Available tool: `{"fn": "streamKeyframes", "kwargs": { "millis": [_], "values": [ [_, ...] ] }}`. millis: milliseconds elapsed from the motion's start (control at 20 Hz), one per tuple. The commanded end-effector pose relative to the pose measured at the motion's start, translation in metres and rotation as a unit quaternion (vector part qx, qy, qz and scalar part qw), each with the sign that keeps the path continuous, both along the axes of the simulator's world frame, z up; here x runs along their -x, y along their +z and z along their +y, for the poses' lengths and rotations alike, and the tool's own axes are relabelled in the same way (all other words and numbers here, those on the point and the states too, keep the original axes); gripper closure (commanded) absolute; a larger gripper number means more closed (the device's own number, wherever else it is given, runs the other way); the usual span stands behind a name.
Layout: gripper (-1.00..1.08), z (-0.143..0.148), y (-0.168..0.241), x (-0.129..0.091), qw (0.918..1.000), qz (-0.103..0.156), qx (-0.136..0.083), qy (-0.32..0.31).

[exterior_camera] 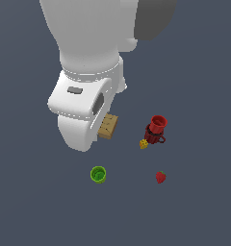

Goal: Pick up a designated object from a clutter of objects.

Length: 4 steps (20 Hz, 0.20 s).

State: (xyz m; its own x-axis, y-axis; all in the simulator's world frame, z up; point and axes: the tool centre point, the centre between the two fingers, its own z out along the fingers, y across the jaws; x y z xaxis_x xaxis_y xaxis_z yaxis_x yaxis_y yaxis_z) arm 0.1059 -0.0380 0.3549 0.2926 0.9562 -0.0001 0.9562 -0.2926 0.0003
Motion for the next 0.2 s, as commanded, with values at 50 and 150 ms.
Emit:
{"fn": "streamKeyframes", "kwargs": {
  "millis": [50,150],
  "values": [
    [1.08,0.0013,0.0054,-0.0017,1.0,0.0,0.0,0.0],
    [1.08,0.0015,0.006,-0.002,1.0,0.0,0.0,0.0]
  ]
}}
